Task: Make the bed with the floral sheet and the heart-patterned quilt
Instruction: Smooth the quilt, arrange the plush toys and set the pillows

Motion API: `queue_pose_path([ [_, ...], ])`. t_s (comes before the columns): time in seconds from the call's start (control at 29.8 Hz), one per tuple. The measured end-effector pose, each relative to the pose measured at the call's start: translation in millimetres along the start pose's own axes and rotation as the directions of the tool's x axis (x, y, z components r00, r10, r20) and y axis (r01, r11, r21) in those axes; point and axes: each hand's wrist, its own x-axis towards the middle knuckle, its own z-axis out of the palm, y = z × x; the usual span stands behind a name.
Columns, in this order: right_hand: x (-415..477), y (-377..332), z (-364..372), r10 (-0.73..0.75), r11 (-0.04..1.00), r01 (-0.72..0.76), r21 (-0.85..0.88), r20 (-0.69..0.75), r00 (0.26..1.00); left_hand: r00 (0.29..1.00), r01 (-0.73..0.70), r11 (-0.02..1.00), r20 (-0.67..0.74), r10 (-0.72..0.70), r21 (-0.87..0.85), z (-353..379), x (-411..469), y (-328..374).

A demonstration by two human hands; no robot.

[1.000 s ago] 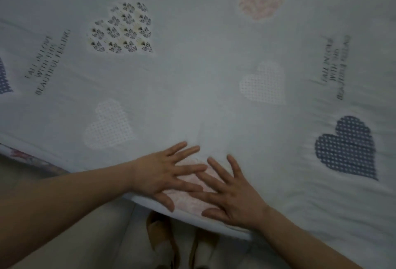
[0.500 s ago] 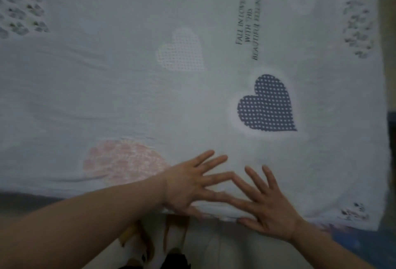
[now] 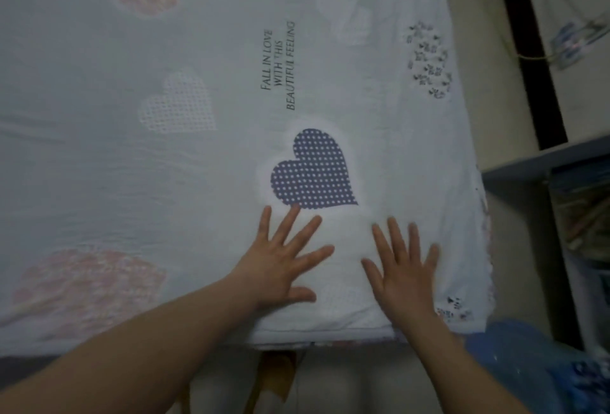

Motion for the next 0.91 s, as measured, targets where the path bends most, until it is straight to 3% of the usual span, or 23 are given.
queue_pose_path([
  [0.1, -28.8, 15.5, 6.2, 0.085, 0.996, -0.087, 0.014, 0.131, 0.988, 0.993, -0.041, 0.999, 0.107, 0.041, 0.005, 1.7, -7.6, 11.7],
  [0.27, -4.8, 9.9, -10.5, 0.026, 0.995, -0.055, 0.087, 0.300, 0.954, 0.954, 0.087, 0.996, 0.285, -0.091, 0.027, -24.3, 3.1, 16.6],
  [0.4, -3.7, 29.2, -30.6, -0.076, 0.992, 0.024, 0.122, 0.440, 0.895, 0.863, 0.195, 0.981, 0.474, -0.173, 0.004, -57.4, 20.2, 33.7],
  [0.5, 3.2, 38.8, -47.9, -0.103, 0.989, 0.028, 0.147, 0.530, 0.842, 0.822, 0.224, 0.974, 0.528, -0.212, 0.042, -85.0, 48.0, 50.5],
  [0.64, 7.0, 32.2, -43.1, -0.075, 0.991, -0.002, 0.136, 0.559, 0.826, 0.804, 0.188, 0.967, 0.539, -0.253, 0.175, -102.1, 72.6, 63.5],
  [0.8, 8.6, 29.1, -31.7, -0.083, 0.995, 0.033, 0.096, 0.579, 0.811, 0.808, 0.203, 0.967, 0.532, -0.255, 0.155, -96.8, 72.2, 61.8],
  [0.91, 8.8, 31.7, -43.1, -0.133, 0.988, 0.058, 0.142, 0.602, 0.787, 0.764, 0.243, 0.954, 0.571, -0.300, 0.175, -101.3, 69.9, 66.7],
])
